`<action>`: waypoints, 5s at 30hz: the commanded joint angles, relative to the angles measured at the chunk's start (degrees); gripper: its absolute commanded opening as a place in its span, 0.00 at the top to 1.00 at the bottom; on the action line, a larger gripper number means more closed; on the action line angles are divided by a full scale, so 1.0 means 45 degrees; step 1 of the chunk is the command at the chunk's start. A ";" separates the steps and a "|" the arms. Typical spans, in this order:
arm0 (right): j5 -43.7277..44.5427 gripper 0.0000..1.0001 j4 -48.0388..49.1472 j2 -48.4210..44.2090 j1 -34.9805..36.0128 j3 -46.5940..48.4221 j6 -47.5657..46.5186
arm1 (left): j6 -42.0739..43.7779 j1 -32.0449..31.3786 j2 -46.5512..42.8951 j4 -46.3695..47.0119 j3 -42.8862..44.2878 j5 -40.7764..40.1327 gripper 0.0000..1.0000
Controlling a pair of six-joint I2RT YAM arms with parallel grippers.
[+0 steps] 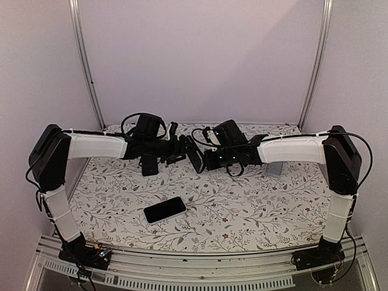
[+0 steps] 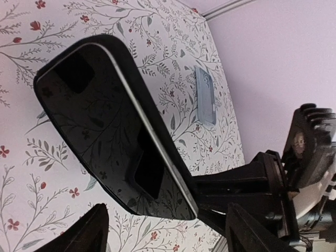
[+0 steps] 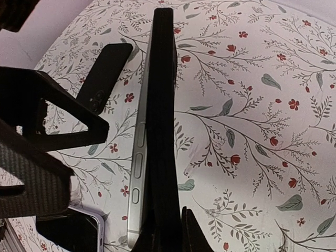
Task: Take the phone out of the phone case
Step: Pick up the phone from the center of the board.
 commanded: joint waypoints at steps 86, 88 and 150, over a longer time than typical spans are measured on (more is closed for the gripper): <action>0.1153 1.00 0.0723 0.1702 0.0373 0.1023 -0.0174 | -0.0042 -0.0132 0.1922 -0.1599 -0.0254 -0.0934 0.52; 0.1077 1.00 0.0752 0.1675 0.0392 0.1003 -0.0190 | -0.0138 -0.0132 0.1608 -0.1418 -0.0239 -0.0898 0.51; 0.1022 1.00 0.2439 0.1289 0.0728 0.0934 -0.0746 | -0.0151 -0.0640 0.4154 -0.3915 0.0734 -0.0776 0.53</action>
